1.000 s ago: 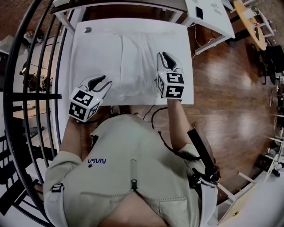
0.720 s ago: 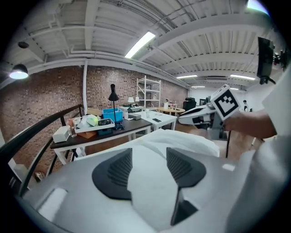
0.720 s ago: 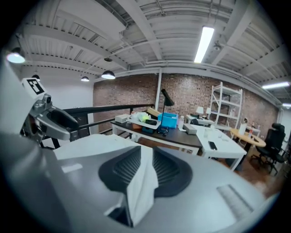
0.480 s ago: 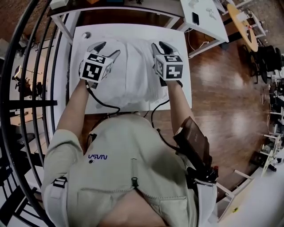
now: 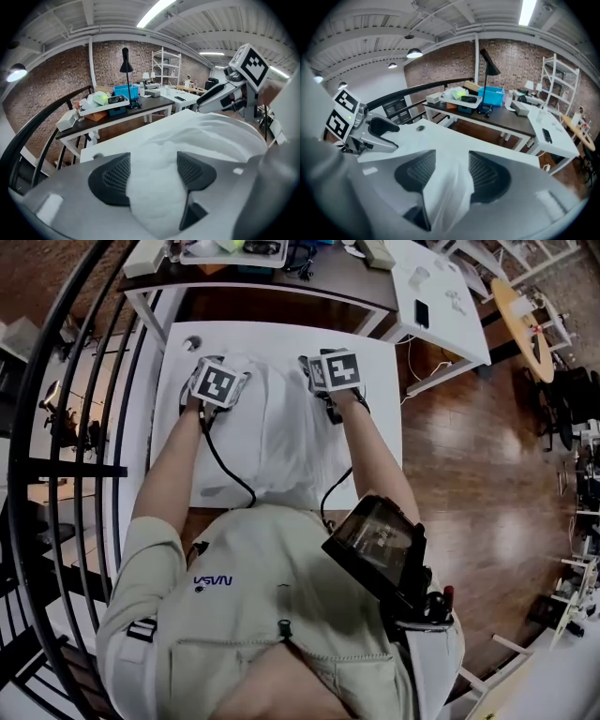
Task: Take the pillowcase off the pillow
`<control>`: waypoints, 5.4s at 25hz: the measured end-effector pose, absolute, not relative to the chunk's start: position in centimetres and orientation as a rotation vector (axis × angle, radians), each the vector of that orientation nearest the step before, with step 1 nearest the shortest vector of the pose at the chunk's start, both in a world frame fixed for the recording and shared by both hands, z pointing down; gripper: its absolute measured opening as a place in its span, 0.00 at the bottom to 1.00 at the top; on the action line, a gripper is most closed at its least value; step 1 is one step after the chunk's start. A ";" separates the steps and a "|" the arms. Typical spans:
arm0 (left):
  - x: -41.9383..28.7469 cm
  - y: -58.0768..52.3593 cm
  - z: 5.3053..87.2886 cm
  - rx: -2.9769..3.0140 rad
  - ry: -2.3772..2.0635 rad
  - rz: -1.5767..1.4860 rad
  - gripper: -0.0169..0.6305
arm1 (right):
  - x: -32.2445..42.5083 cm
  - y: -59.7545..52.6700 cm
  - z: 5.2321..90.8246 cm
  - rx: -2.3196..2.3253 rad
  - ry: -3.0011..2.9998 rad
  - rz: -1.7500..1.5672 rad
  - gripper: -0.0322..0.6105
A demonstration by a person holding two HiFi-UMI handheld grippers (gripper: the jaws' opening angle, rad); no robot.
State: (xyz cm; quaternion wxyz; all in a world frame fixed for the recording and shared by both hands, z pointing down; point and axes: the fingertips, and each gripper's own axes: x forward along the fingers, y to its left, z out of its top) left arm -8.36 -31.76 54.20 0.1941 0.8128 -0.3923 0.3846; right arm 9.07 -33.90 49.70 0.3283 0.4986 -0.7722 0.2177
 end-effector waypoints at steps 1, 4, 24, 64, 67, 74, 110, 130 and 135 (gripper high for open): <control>-8.1 -31.3 54.9 2.260 -1.059 1.090 0.52 | 8.7 -34.2 50.3 1.277 -2.017 0.590 0.39; -7.8 -30.1 56.2 2.247 -0.992 1.155 0.43 | 7.6 -34.8 52.2 1.192 -1.993 0.609 0.41; -9.1 -27.5 47.7 2.549 -1.154 0.742 0.05 | 13.8 -33.9 51.1 1.430 -1.737 0.467 0.07; -8.1 -21.6 45.9 2.702 -1.200 0.415 0.37 | 14.3 -20.5 45.1 1.829 -2.045 0.312 0.27; -7.7 -19.2 46.4 2.677 -1.232 0.440 0.37 | 13.7 -18.2 45.5 1.819 -2.065 0.301 0.27; -7.1 -14.4 47.5 2.604 -1.426 0.503 0.37 | 11.1 -13.7 46.8 1.692 -2.199 0.272 0.27; -11.3 -16.4 48.0 2.606 -1.566 0.666 0.06 | 21.4 -8.4 50.4 1.942 -1.750 0.270 0.07; -9.8 -10.6 53.6 2.493 -1.314 0.671 0.27 | 21.4 -3.9 55.7 1.779 -1.851 0.609 0.24; -7.7 -10.0 50.1 2.491 -1.331 0.623 0.31 | 19.8 -5.1 50.8 1.764 -2.026 0.507 0.24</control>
